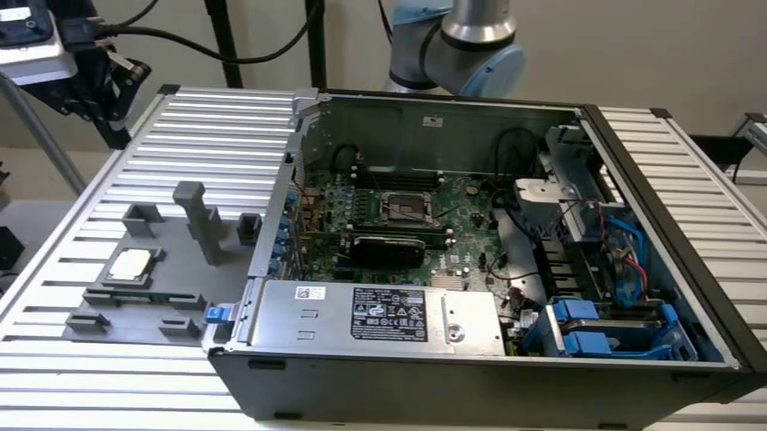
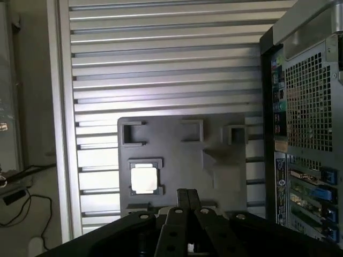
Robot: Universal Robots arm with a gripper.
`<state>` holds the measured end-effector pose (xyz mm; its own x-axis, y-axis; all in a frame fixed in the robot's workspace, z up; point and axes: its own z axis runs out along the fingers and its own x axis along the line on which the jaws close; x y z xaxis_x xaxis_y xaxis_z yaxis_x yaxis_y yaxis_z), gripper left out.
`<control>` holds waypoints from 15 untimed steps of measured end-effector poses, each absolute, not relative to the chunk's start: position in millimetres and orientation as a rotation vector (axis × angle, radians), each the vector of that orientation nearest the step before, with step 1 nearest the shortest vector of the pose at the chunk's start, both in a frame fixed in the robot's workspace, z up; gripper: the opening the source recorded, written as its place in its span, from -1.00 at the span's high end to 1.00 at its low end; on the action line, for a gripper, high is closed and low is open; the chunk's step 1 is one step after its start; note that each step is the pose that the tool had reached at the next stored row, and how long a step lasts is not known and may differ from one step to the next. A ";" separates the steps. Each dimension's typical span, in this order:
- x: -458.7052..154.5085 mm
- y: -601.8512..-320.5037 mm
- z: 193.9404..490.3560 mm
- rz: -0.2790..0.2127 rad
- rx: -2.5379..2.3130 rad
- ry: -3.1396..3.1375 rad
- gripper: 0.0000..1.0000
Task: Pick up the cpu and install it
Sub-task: 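Reach for the cpu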
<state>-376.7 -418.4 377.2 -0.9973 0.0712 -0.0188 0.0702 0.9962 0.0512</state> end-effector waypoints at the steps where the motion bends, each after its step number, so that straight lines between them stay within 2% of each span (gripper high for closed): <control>1: -381.2 -418.4 376.5 0.079 0.110 3.118 0.79; 15: -440.3 -418.4 370.0 0.079 0.111 3.119 0.79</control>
<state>-440.3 -418.4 370.0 -0.9973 0.0713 -0.0178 0.0703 0.9962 0.0511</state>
